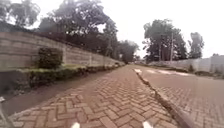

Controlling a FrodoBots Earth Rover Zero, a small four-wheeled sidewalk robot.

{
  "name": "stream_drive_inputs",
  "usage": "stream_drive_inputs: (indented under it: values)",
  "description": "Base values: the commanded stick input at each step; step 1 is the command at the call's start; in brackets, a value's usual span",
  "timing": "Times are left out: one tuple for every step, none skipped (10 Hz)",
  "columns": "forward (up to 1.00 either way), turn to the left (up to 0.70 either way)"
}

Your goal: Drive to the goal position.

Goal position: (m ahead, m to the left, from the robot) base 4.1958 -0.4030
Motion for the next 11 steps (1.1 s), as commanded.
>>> stream_drive_inputs:
  values:
    - [0.70, 0.13]
    - [0.70, 0.14]
    - [0.70, 0.15]
    - [0.70, 0.16]
    - [0.70, 0.16]
    - [0.70, 0.15]
    - [0.70, 0.14]
    - [0.70, 0.14]
    - [0.70, 0.13]
    - [0.70, -0.35]
    - [0.70, -0.35]
